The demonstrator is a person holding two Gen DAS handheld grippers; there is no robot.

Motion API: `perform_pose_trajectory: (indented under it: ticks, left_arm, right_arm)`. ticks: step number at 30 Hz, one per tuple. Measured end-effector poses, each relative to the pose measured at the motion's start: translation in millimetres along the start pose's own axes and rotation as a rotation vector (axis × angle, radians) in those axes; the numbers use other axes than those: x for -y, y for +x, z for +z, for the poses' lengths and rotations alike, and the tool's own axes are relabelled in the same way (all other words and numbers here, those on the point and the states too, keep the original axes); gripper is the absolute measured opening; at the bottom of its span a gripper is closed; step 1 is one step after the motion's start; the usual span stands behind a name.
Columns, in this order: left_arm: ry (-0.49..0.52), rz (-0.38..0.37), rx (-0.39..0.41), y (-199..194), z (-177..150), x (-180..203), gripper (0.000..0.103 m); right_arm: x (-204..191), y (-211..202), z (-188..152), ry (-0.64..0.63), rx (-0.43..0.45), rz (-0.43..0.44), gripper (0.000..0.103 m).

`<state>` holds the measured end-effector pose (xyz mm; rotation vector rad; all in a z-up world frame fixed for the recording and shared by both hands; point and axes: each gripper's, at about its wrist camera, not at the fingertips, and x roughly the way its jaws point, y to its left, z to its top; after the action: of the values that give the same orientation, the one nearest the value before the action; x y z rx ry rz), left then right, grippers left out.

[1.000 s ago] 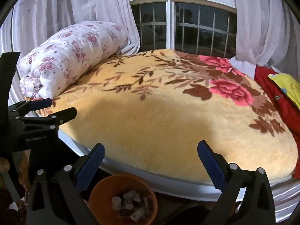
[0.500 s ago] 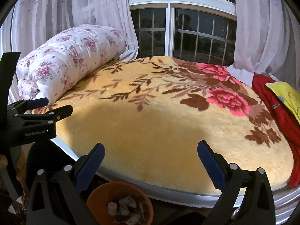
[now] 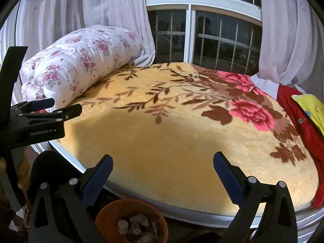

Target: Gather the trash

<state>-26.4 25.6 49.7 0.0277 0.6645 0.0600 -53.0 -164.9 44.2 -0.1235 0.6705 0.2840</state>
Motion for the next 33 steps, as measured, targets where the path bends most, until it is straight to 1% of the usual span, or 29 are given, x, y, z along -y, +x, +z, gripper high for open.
perform_pose_trajectory:
  ticks: [6, 10, 17, 22, 24, 28, 33]
  left_arm:
    - [-0.007, 0.001, 0.006, 5.2, 3.2, -4.6, 0.091]
    - [-0.033, -0.001, 0.000, 11.2, 4.9, -10.7, 0.091]
    - [-0.039, 0.019, 0.021, 13.6, 9.4, -17.2, 0.092]
    - [-0.003, 0.096, 0.054, 13.1, 13.0, -14.4, 0.093]
    - [0.012, 0.110, 0.066, 13.2, 14.3, -13.2, 0.093]
    - [0.010, 0.088, 0.075, 12.4, 16.3, -14.5, 0.093]
    - [0.009, 0.078, 0.088, 11.0, 18.1, -13.5, 0.093]
  right_arm:
    - [-9.9, 8.2, 7.3, -0.034, -0.003, 0.007, 0.098]
    - [-18.8, 12.7, 10.8, -0.054, 0.001, 0.022, 0.098]
    - [-27.4, 22.6, 8.3, -0.070, -0.020, 0.034, 0.098]
    - [-32.0, 29.8, 2.0, -0.080, -0.043, 0.041, 0.098]
    - [-34.0, 31.5, -0.1, -0.083, -0.046, 0.039, 0.098]
    - [-35.9, 32.3, -2.9, -0.084, -0.047, 0.040, 0.098]
    - [-35.7, 33.0, -3.7, -0.082, -0.049, 0.037, 0.098]
